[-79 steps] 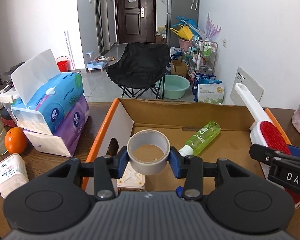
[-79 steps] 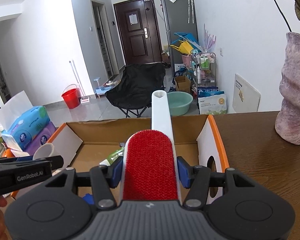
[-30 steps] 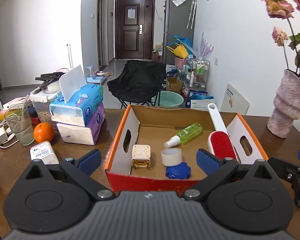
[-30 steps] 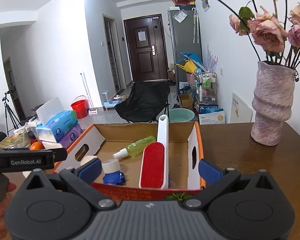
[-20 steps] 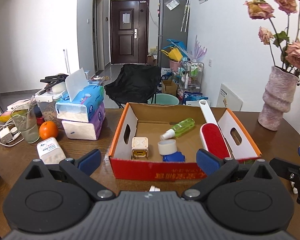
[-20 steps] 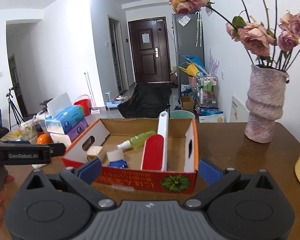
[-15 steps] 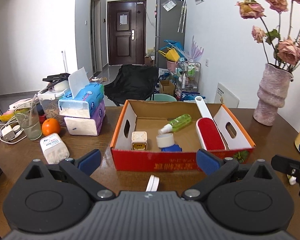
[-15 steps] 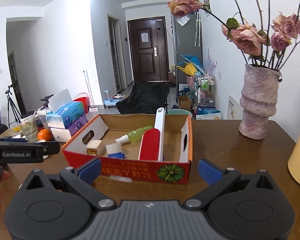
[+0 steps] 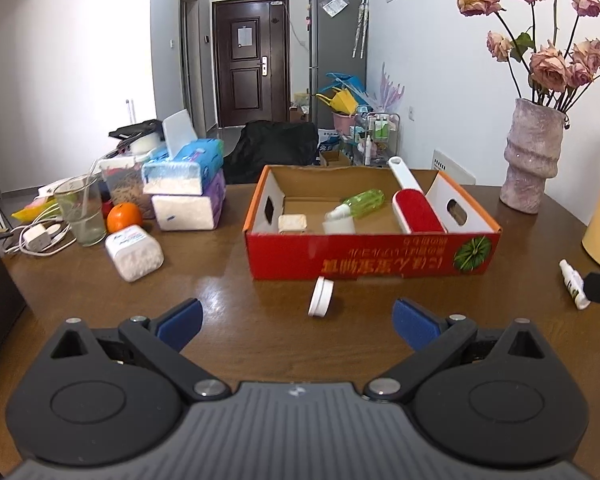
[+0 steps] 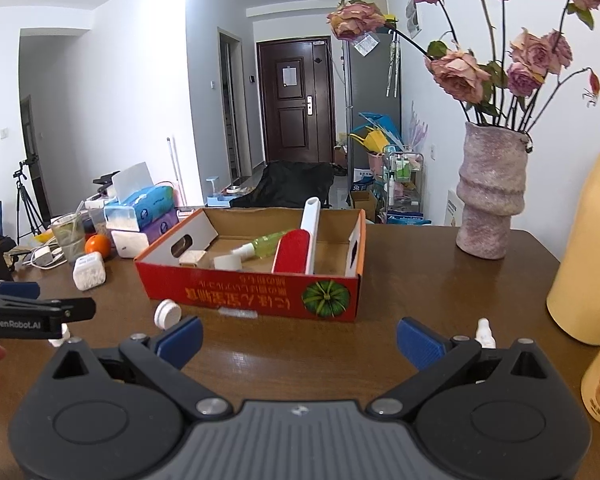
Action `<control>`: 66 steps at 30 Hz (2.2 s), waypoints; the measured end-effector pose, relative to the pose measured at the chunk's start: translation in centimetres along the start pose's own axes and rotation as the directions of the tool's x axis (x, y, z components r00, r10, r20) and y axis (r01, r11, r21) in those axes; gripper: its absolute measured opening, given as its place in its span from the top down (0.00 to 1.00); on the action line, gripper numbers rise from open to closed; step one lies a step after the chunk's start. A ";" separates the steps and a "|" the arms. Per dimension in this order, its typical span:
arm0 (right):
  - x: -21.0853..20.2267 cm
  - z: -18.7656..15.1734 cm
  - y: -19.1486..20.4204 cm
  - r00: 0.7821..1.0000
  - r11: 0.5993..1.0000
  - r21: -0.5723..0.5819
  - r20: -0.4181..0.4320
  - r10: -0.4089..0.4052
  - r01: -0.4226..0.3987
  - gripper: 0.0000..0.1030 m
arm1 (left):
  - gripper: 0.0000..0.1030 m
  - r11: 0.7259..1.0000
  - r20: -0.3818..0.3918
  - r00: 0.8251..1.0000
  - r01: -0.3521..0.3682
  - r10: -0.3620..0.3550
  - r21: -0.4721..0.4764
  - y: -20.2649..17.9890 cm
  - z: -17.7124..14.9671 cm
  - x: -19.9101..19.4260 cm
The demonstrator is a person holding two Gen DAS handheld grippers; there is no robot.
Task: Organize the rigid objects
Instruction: 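Withdraw both tools from the box back over the table, then grasp the white bottle cap with the left gripper while the right approaches the white dropper bottle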
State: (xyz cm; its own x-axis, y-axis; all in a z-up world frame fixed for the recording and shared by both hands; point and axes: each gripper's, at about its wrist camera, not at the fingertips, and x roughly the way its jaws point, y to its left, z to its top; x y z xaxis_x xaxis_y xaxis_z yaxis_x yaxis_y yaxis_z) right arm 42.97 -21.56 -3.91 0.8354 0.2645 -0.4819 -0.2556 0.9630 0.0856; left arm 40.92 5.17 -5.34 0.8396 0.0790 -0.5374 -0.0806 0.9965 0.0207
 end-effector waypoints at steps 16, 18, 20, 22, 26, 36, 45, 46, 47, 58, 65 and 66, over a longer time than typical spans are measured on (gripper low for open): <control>-3.6 -4.1 -2.2 0.997 0.996 0.051 -0.006 -0.074 0.075 0.00 | 0.00 0.998 0.002 0.998 -0.057 0.057 -0.038 4.1 -3.0 -2.7; -4.0 -4.5 -2.3 0.997 0.995 0.053 -0.001 -0.082 0.082 0.00 | 0.00 0.997 0.005 0.998 -0.063 0.063 -0.044 4.5 -3.5 -3.1; -4.5 -4.8 -2.3 0.996 0.994 0.056 0.004 -0.089 0.088 0.00 | 0.00 0.996 0.009 0.997 -0.071 0.072 -0.046 5.0 -4.0 -3.6; -4.9 -5.2 -2.4 0.996 0.994 0.063 0.007 -0.094 0.093 0.00 | 0.00 0.996 0.008 0.997 -0.078 0.078 -0.052 5.5 -4.6 -4.0; -5.5 -5.8 -2.8 0.994 0.991 0.078 0.014 -0.106 0.104 0.00 | 0.00 0.993 -0.001 0.995 -0.096 0.096 -0.067 6.7 -5.4 -4.3; -5.0 -6.5 -2.8 0.990 0.987 0.086 0.014 -0.139 0.137 0.00 | 0.00 0.983 -0.032 0.988 -0.151 0.148 -0.102 9.5 -6.1 -3.0; -4.5 -7.3 -3.4 0.980 0.978 0.101 0.054 -0.189 0.183 0.00 | 0.00 0.976 -0.084 0.980 -0.190 0.182 -0.105 11.2 -5.9 1.0; -4.5 -7.4 -3.7 0.979 0.976 0.106 0.055 -0.198 0.192 0.00 | 0.00 0.974 -0.094 0.978 -0.196 0.186 -0.109 11.5 -5.8 1.6; -4.5 -7.5 -3.8 0.977 0.974 0.109 0.055 -0.206 0.200 0.00 | 0.00 0.973 -0.103 0.976 -0.201 0.189 -0.112 11.8 -5.8 2.2; -3.5 -7.9 -4.5 0.966 0.960 0.119 0.021 -0.256 0.252 0.00 | 0.06 0.958 -0.167 0.957 -0.260 0.239 -0.121 13.6 -5.9 7.3; -2.4 -7.9 -4.2 0.967 0.962 0.110 0.001 -0.253 0.252 0.00 | 0.18 0.961 -0.189 0.958 -0.242 0.215 -0.136 14.2 -5.6 9.4; -2.3 -7.9 -4.3 0.967 0.961 0.110 -0.003 -0.254 0.253 0.00 | 0.25 0.964 -0.194 0.962 -0.224 0.194 -0.146 14.3 -5.6 9.6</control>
State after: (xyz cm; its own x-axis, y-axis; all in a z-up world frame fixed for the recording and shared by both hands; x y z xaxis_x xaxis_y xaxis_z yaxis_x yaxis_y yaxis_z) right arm 38.28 -26.68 -10.10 0.8716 0.0109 -0.4901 0.0193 0.9982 0.0564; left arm 44.86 20.06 -14.91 0.6873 0.2640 -0.6767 -0.3436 0.9389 0.0173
